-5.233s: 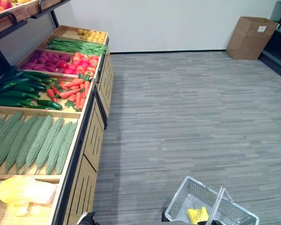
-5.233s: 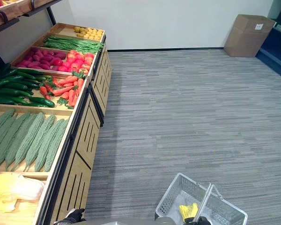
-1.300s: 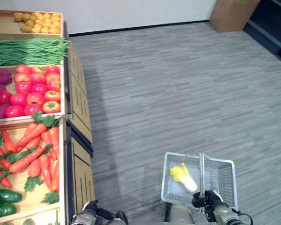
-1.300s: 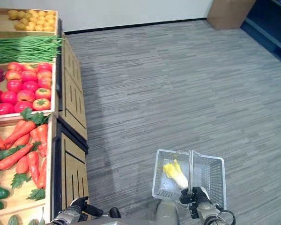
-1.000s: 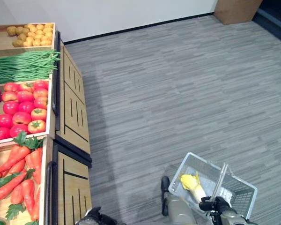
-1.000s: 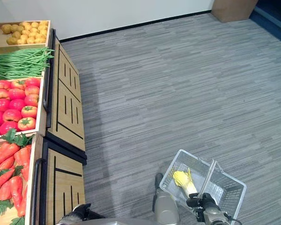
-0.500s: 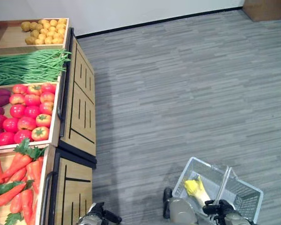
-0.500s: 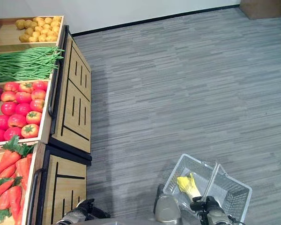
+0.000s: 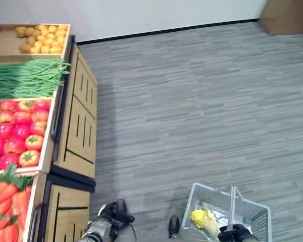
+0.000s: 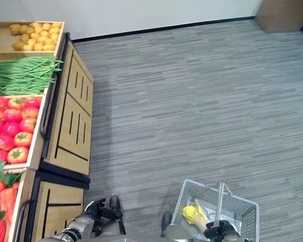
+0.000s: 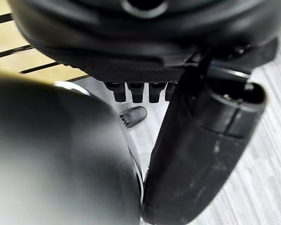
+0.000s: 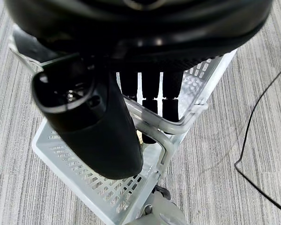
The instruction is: Get the vegetables into the basket
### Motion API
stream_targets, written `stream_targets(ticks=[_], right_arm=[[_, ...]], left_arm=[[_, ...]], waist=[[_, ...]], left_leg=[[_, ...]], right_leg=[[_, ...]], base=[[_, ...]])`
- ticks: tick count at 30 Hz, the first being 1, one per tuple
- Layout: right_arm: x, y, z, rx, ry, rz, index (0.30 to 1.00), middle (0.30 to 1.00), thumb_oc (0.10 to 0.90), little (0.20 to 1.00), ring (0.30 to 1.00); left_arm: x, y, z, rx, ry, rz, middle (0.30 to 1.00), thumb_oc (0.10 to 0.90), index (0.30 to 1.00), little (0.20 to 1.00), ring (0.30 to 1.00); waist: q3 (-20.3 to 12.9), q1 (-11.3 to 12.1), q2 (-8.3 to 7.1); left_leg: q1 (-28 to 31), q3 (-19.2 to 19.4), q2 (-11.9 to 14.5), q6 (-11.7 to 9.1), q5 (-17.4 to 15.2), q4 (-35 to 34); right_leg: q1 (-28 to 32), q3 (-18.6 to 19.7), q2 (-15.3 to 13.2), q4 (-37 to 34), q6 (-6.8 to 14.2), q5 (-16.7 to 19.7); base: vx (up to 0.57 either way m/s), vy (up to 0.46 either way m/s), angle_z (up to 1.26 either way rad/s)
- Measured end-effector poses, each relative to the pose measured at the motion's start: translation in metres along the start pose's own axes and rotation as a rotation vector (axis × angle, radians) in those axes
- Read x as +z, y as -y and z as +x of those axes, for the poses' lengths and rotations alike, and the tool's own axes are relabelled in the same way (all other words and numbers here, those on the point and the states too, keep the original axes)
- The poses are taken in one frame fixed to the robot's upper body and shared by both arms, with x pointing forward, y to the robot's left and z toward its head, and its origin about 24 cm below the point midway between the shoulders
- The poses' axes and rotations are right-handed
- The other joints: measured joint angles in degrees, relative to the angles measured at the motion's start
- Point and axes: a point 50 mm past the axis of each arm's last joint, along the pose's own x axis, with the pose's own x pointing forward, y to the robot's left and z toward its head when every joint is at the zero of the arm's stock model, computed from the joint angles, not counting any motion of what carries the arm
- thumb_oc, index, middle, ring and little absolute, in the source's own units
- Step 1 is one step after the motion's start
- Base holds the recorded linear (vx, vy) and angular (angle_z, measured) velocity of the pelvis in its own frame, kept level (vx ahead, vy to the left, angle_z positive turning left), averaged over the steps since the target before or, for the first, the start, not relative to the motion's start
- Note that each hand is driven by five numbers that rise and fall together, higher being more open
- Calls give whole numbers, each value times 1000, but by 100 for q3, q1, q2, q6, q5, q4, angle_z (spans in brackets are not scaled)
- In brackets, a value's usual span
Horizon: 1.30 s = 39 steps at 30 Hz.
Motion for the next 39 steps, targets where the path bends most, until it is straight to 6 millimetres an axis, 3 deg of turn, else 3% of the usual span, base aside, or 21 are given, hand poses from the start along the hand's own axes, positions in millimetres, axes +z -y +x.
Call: stream_targets(ticks=[1, 2, 3, 4, 5, 7, 10, 14, 18, 22, 23, 24, 25, 27, 29, 32, 33, 35, 36, 39], right_arm=[[-5, 3, 0, -7, -15, -9, 300, 300, 400, 300, 300], [-13, 7, -1, -14, -33, -28, 300, 300, 400, 300, 300], [-16, -2, -2, 3, -46, -16, 300, 300, 400, 300, 300], [-16, -6, -2, 17, -47, -14, 300, 300, 400, 300, 300], [-19, -12, -2, 31, -53, 2, 300, 300, 400, 300, 300], [-11, -12, -2, 32, -35, 12, 300, 300, 400, 300, 300], [2, -14, -1, 40, 0, -6, 300, 300, 400, 300, 300], [1, -16, -1, 37, -3, -14, 300, 300, 400, 300, 300], [1, -23, -1, 52, -1, -10, 300, 300, 400, 300, 300], [0, -23, -1, 53, -6, -7, 300, 300, 400, 300, 300], [0, -23, -1, 52, -6, -8, 300, 300, 400, 300, 300], [7, -19, -1, 35, 18, -5, 300, 300, 400, 300, 300], [9, -17, 0, 31, 26, -6, 300, 300, 400, 300, 300], [13, -12, 0, 18, 41, 7, 300, 300, 400, 300, 300], [11, -15, 0, 29, 38, 3, 300, 300, 400, 300, 300], [17, -20, -1, 40, 63, 6, 300, 300, 400, 300, 300], [21, -19, -1, 38, 76, 9, 300, 300, 400, 300, 300], [26, -19, 0, 40, 83, 16, 300, 300, 400, 300, 300], [23, -24, -1, 55, 68, 32, 300, 300, 400, 300, 300], [18, -19, 0, 48, 49, 5, 300, 300, 400, 300, 300]], left_arm=[[-3, 3, -1, -8, -8, -3, 1000, 900, 1000, 1000, 1000], [-9, 9, -2, -22, -22, -3, 1000, 900, 1000, 1000, 1000], [-9, 3, -1, -5, -21, 11, 1000, 900, 1000, 1000, 1000], [-10, 0, -1, 1, -24, 13, 1000, 900, 1000, 1000, 1000], [-11, -2, -1, 7, -31, 13, 1000, 900, 1000, 1000, 1000], [-10, -2, -1, 6, -22, 15, 1000, 900, 1000, 1000, 1000], [-12, -6, -1, 15, -31, 21, 1000, 900, 1000, 1000, 1000], [-22, -9, -2, 21, -54, 25, 1000, 900, 1000, 1000, 1000], [-28, -13, -3, 31, -74, 30, 1000, 900, 1000, 1000, 1000], [-29, -14, -3, 31, -77, 32, 1000, 900, 1000, 1000, 1000], [-29, -14, -3, 30, -78, 33, 1000, 900, 1000, 1000, 1000], [-31, -11, -3, 21, -83, 48, 1000, 900, 1000, 1000, 1000], [-31, -11, -3, 20, -86, 52, 1000, 900, 1000, 1000, 1000], [-30, -10, -3, 17, -86, 70, 1000, 900, 1000, 1000, 1000], [-28, -12, -2, 21, -80, 74, 1000, 900, 1000, 1000, 1000], [-29, -14, -2, 27, -83, 69, 1000, 900, 1000, 1000, 1000], [-32, -14, -3, 27, -91, 67, 1000, 900, 1000, 1000, 1000], [-33, -14, -3, 29, -94, 66, 1000, 900, 1000, 1000, 1000], [-34, -19, -3, 40, -99, 70, 1000, 900, 1000, 1000, 1000], [-45, -9, -6, 16, -114, 60, 1000, 900, 1000, 1000, 1000]], waist=[[-42, 6, 66], [-185, 15, 299], [-226, 48, 99], [-244, 74, 30], [-299, 134, -71], [-306, 257, -74], [-359, 301, -98], [-543, 322, -186], [-867, 325, -388], [-945, 382, -410], [-949, 382, -408], [-963, 395, -279], [-960, 384, -268], [-806, 350, -195], [-665, 284, -124], [-471, 251, -41], [-442, 227, -69], [-378, 146, -51], [-351, 66, -153], [-424, 150, 37]], left_leg=[[71, -8, -14, 105, 104, -38], [209, 51, -21, 268, -68, -150], [315, 175, -323, 389, -140, -209], [340, 230, -450, 444, -192, -208], [353, 299, -783, 605, -321, -208], [415, 453, -978, 702, -444, -208], [489, 583, -1115, 734, -575, -211], [524, 703, -1185, 773, -696, -212], [539, 742, -1301, 803, -788, -213], [590, 751, -1336, 872, -911, -241], [590, 752, -1350, 871, -990, -243], [575, 796, -1288, 961, -1034, -240], [588, 797, -1293, 1018, -1025, -241], [762, 686, -1368, 1205, -1132, -245], [935, 483, -1431, 1318, -1219, -243], [1131, 399, -1410, 1268, -1244, -241], [1220, 331, -1404, 1207, -1240, -236], [1290, 147, -1355, 1141, -1241, -215], [1385, -34, -1395, 1062, -1232, -213], [1485, -96, -1097, 810, -1276, -211]], right_leg=[[30, 78, 11, -9, 77, -21], [98, 213, 42, -59, 230, -69], [136, 239, -287, -58, 400, -127], [137, 258, -391, -57, 468, -137], [132, 256, -734, -9, 643, -200], [12, 376, -971, 178, 812, -293], [-27, 506, -1115, 230, 847, -290], [-130, 600, -1205, 354, 852, -287], [-142, 596, -1298, 369, 872, -276], [-282, 646, -1336, 714, 881, -270], [-364, 682, -1346, 884, 883, -270], [-963, 913, -1298, 1870, 888, -267], [-1132, 971, -1315, 2214, 889, -266], [-1649, 1287, -1345, 3422, 1090, -80], [-1724, 1397, -1281, 3679, 1065, -304], [-1849, 1319, -1073, 2766, 937, -520], [-1853, 1363, -936, 2102, 945, -421], [-1782, 1691, -677, 1534, 914, -239], [-1688, 1781, -520, 1087, 726, 385], [-1256, 1561, -282, 441, 493, 819]], base=[[264, 148, -63], [288, 169, -39], [287, 170, -26], [302, 212, -1], [202, 151, 7], [209, 161, -15], [145, 89, -27], [111, 46, -16], [134, 45, -4], [73, 44, -2], [6, 102, -17], [-8, 86, -15], [88, 92, -10], [124, 23, 22], [184, -41, 39], [172, -141, 34], [79, -117, 36], [32, -123, 59], [-16, -164, 69], [-20, -184, 26]])
